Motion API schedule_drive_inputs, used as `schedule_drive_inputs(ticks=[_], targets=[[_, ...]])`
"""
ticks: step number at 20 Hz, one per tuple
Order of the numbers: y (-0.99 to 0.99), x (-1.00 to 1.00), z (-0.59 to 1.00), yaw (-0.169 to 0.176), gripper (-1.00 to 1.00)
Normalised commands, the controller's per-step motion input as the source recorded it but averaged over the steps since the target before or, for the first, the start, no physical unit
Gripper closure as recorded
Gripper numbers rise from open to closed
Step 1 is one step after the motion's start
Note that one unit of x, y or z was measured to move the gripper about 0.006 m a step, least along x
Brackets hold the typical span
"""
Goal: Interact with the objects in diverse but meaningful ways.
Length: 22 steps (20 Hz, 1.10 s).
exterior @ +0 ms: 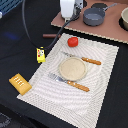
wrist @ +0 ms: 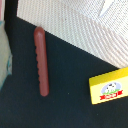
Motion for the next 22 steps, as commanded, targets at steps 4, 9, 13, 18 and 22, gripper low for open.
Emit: schedule_drive_inputs(ticks=[4, 9, 13, 18, 22], targets=[[-0.02, 0.43, -0.07, 0.028, -1.0], [0.0, 0.45, -0.16, 0.01, -1.0], [0.0, 0.44, -0.24, 0.003, -1.0], [0.0, 0.35, -0.28, 0.006, -1.0], [0.0, 0.21, -0.38, 0.011, -1.0]])
